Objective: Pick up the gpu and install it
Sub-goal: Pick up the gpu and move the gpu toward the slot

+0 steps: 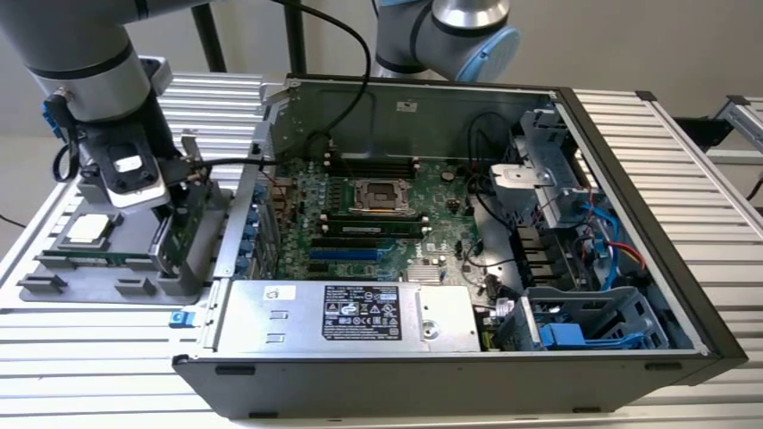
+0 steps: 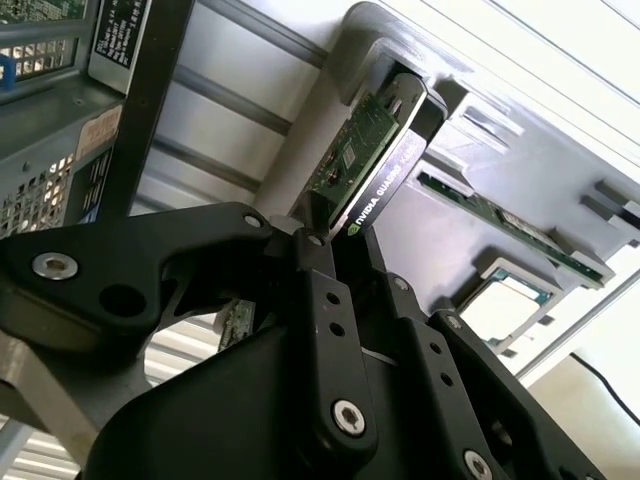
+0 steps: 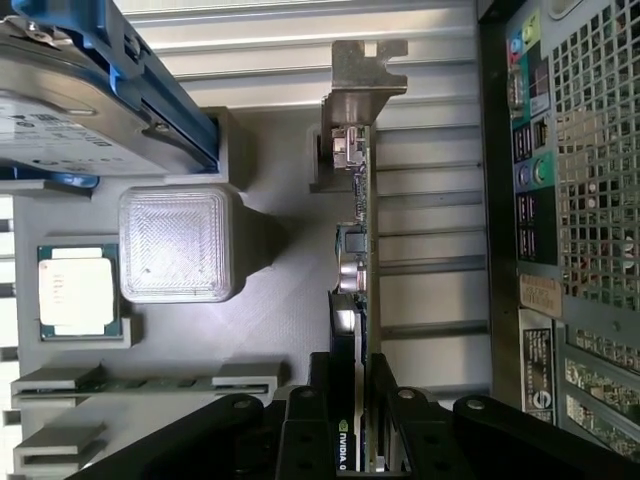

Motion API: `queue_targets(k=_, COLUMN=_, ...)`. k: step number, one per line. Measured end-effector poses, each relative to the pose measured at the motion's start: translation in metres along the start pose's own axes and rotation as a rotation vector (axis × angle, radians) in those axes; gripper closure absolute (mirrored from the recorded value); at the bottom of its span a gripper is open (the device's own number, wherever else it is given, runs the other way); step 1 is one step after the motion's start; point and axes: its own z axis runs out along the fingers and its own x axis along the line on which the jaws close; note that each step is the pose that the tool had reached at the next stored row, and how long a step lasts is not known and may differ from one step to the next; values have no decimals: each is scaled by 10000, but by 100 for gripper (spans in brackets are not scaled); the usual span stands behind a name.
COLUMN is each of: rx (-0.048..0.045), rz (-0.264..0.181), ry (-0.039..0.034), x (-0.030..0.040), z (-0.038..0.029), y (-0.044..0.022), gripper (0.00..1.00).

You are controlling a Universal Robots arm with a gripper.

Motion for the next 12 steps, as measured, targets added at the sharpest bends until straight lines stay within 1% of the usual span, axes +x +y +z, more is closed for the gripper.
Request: queue_targets(k=12, rx=0, rz=1, ry=2, x=0, z=-37, y=2, gripper=100)
